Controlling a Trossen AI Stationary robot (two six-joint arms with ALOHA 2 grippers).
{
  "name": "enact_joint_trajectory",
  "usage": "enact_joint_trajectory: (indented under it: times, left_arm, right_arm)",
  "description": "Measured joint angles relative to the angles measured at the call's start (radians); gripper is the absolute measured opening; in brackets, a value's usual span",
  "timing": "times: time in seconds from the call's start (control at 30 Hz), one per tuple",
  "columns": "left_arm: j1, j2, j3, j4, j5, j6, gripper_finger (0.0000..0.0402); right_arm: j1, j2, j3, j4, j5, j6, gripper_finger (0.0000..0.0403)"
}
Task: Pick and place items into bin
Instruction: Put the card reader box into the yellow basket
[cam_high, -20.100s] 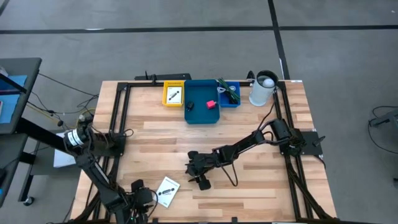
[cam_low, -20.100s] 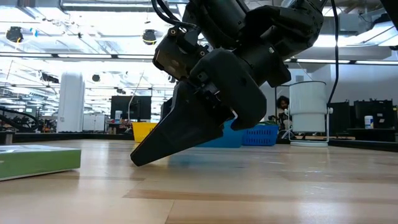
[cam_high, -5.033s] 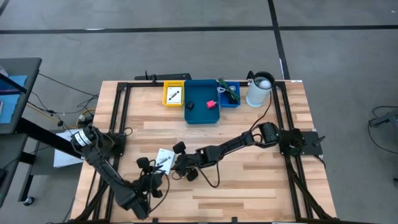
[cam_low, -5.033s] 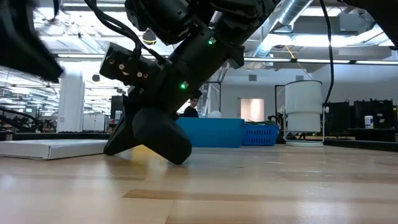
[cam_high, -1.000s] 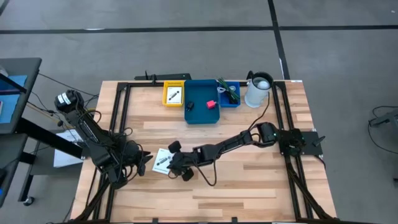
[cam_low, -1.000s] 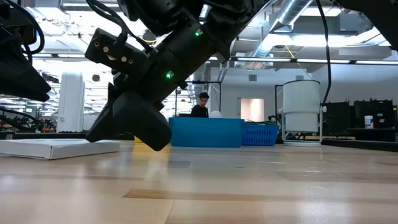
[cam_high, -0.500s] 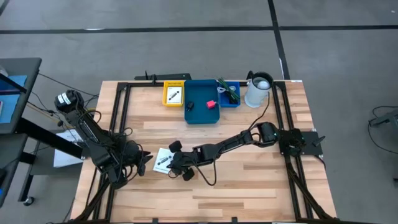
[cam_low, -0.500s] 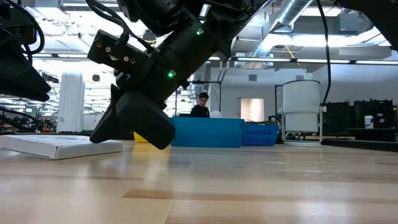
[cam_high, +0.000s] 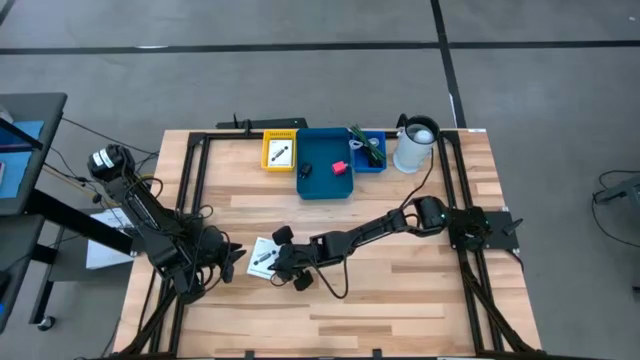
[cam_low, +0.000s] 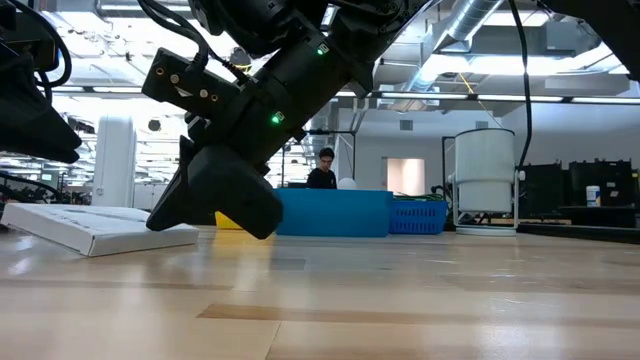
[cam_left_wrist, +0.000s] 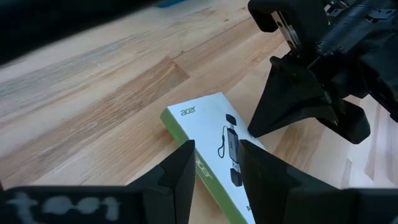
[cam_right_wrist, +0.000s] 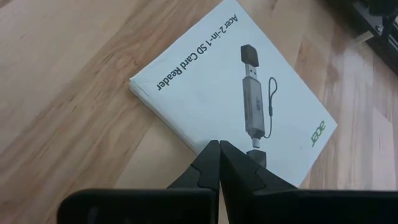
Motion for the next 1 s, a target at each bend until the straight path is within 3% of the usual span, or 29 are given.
enact_joint_trajectory:
  times: [0.23, 0.57, 1.0]
  left_arm:
    - [0.000, 0.000, 0.000, -0.001, 0.020, -0.002, 0.0114]
    - [0.051, 0.000, 0.000, -0.002, 0.139, -0.006, 0.0125]
    - [0.146, 0.000, 0.001, 0.101, 0.271, 0.186, 0.0153]
  right_arm:
    - [0.000, 0.000, -0.001, -0.001, 0.000, 0.000, 0.0000]
    - [0.000, 0.000, -0.001, 0.000, 0.000, -0.001, 0.0000]
    - [0.001, 0.001, -0.002, 0.001, -0.001, -0.008, 0.0000]
